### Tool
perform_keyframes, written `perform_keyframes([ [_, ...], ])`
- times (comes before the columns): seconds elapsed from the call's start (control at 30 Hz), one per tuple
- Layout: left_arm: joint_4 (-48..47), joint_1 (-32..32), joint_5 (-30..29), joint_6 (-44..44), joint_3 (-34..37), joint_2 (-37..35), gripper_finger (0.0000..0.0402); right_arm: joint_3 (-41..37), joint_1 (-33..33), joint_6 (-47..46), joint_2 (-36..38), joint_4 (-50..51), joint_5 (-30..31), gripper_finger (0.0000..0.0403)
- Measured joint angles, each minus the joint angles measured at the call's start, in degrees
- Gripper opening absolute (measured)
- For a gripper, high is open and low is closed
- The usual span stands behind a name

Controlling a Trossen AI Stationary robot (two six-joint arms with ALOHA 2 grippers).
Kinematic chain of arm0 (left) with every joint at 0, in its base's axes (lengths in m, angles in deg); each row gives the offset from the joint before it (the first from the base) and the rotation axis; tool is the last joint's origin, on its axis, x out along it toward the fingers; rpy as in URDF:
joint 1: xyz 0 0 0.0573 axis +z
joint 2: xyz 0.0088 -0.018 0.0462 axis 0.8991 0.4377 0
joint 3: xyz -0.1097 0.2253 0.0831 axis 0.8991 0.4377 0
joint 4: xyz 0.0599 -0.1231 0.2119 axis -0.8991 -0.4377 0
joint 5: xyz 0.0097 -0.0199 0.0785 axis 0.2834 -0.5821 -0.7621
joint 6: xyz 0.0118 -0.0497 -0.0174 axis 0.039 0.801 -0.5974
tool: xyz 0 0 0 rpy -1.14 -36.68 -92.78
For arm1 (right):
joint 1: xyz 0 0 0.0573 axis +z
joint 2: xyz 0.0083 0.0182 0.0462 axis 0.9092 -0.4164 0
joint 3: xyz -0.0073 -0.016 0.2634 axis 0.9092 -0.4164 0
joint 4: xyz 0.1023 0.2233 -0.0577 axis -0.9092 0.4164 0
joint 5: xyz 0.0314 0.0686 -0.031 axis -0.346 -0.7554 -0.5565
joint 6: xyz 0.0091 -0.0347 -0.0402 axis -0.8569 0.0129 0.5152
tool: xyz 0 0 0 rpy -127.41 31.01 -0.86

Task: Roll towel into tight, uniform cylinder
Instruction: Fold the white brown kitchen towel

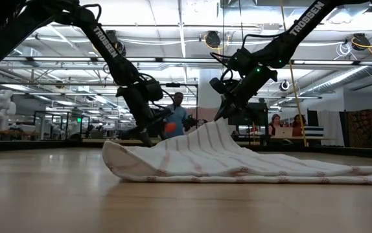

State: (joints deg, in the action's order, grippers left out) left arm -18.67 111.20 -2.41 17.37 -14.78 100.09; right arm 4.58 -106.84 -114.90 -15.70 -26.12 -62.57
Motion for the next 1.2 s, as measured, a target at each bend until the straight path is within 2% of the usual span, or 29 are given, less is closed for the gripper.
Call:
perform_keyframes([
  [0.13,0.66,-0.09,-0.97,-4.94,0.04,0.02,0.0149,0.00,0.00,-0.23,0.00,-0.02,0.00,0.0004],
  [0.27,0.63,-0.04,-1.64,-10.63,0.08,0.11,0.0035,0.00,0.00,-0.91,0.00,-0.11,-0.02,0.0004],
  [0.33,2.56,-0.07,-0.43,-12.07,0.11,0.13,0.0012,0.00,0.00,-2.69,0.00,-0.64,-0.37,0.0004],
  [0.43,3.40,0.30,3.27,-11.55,0.11,-0.72,0.0004,0.10,-0.09,-5.95,0.00,-1.90,-1.26,0.0004],
  [0.53,2.74,0.50,3.64,-12.09,-0.25,-3.68,0.0003,0.87,-0.22,-6.46,0.00,-1.56,-1.22,0.0004],
  [0.77,2.94,0.39,-2.17,-13.67,-0.39,-10.46,0.0002,3.08,-0.17,-2.58,0.00,-1.54,-0.47,0.0004],
  [1.07,0.31,0.39,-2.87,-13.20,1.16,-9.95,0.0001,3.08,-0.20,-0.33,0.00,2.49,3.13,0.0006],
  [1.2,-0.90,-0.34,-2.33,-13.45,1.62,-9.90,0.0014,3.08,-0.45,-2.28,0.00,5.53,1.72,0.0032],
])
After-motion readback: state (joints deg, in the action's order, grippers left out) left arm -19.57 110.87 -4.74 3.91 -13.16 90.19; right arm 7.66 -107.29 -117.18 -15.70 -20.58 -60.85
